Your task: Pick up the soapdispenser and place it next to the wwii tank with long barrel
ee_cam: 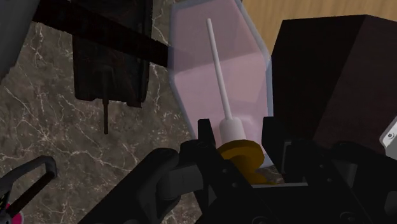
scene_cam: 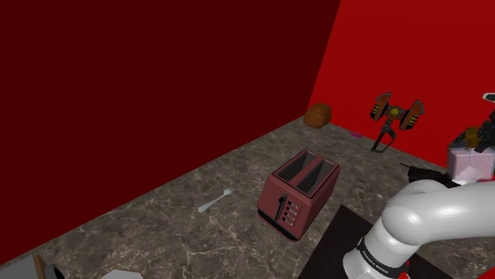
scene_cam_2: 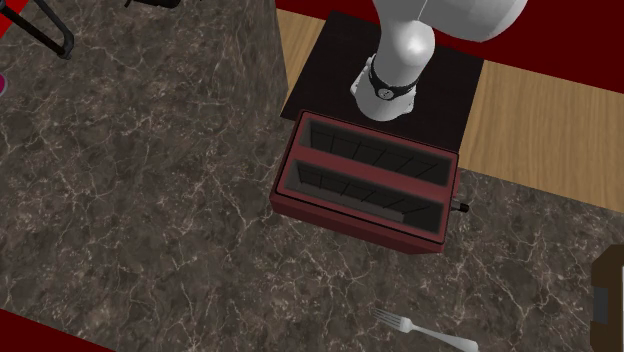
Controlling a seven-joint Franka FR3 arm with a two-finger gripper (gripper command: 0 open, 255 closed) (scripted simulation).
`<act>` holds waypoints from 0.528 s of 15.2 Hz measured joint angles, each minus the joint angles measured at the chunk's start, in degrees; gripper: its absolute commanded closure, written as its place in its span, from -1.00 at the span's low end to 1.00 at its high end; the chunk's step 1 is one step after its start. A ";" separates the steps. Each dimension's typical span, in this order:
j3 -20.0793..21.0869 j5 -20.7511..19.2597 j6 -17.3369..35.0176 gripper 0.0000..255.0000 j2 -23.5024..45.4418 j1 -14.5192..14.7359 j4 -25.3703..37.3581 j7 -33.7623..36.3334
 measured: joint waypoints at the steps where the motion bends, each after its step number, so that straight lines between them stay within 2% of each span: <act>1: -1.75 -0.25 -0.11 1.00 0.21 1.10 1.64 -1.24; 8: -16.74 -3.10 -0.71 1.00 -0.39 13.36 15.27 -9.11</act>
